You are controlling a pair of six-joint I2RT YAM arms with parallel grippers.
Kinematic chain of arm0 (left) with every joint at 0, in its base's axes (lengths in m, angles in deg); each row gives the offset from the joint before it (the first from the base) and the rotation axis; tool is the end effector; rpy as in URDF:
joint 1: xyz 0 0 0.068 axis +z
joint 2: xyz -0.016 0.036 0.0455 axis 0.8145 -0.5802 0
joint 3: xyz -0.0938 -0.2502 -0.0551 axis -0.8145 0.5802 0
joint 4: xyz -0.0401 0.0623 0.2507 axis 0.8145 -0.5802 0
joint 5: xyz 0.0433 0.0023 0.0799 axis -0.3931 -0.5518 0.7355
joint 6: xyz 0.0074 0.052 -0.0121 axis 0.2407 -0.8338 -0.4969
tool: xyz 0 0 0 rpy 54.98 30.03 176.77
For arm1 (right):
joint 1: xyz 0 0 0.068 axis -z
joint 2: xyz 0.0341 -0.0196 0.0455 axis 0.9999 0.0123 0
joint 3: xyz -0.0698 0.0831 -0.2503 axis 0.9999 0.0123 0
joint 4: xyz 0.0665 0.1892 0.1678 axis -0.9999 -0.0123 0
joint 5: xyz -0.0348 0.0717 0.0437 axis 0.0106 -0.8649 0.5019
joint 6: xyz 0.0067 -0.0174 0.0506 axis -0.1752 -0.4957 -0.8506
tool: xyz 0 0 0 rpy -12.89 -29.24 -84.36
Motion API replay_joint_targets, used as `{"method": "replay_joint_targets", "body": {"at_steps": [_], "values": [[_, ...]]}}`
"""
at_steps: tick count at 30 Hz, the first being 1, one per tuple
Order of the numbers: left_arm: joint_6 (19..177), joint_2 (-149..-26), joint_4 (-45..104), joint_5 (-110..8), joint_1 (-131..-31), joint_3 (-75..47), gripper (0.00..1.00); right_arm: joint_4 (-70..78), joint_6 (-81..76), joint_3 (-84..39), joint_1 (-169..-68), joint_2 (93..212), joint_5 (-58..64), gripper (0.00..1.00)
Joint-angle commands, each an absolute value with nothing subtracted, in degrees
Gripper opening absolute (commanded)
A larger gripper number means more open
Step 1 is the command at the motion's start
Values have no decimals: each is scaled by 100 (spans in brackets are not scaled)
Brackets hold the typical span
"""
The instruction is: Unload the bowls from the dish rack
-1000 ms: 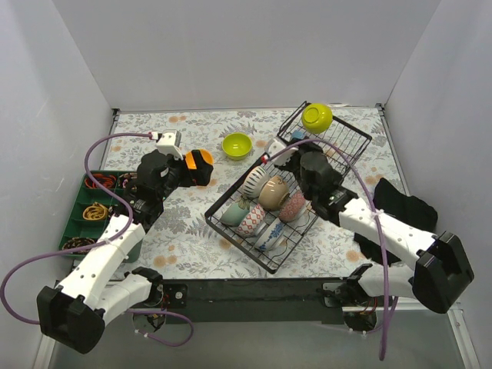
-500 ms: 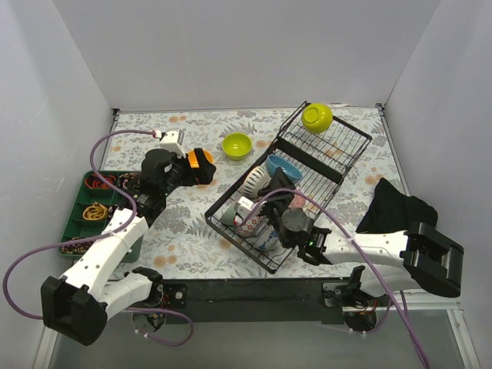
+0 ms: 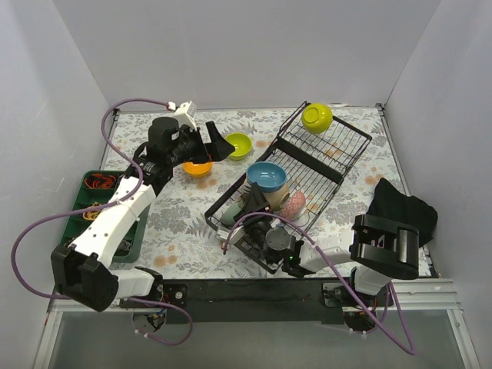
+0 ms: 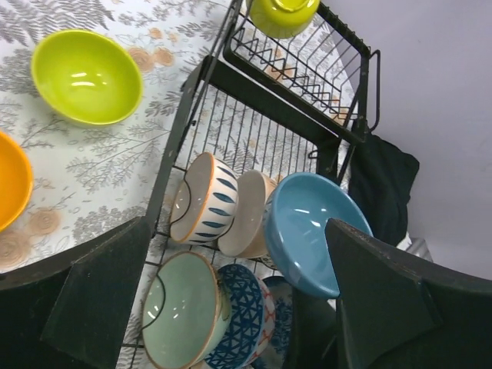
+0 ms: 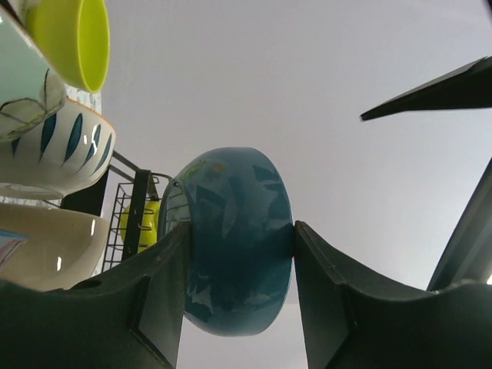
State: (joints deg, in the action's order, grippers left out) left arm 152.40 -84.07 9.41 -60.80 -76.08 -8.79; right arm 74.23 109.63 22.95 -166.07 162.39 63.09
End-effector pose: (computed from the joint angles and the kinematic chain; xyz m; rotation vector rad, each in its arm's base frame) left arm 0.2630 -0.1156 0.3592 -0.6077 2.1107 -1.2427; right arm 0.0940 0.2765 0.2078 -1.3686 0.7609 -1.0399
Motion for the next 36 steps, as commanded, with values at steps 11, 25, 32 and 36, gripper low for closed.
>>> {"method": "replay_joint_targets", "body": {"at_steps": [11,25,32,36], "values": [[15601,-9404,-8,-7095,-7844,-1649,89,10172,11539,1812,-16813,16593,6204,17],[15557,-9843,-386,-7104,-8398,-1693,43,10190,11653,1724,-16822,16778,6168,18],[15522,-9659,-369,-6533,-8433,-1711,0,10199,11653,1733,-16831,16813,6247,36],[15434,-9545,-351,-6024,-8442,-1755,0,10199,11601,1750,-16857,16813,6362,59]]}}
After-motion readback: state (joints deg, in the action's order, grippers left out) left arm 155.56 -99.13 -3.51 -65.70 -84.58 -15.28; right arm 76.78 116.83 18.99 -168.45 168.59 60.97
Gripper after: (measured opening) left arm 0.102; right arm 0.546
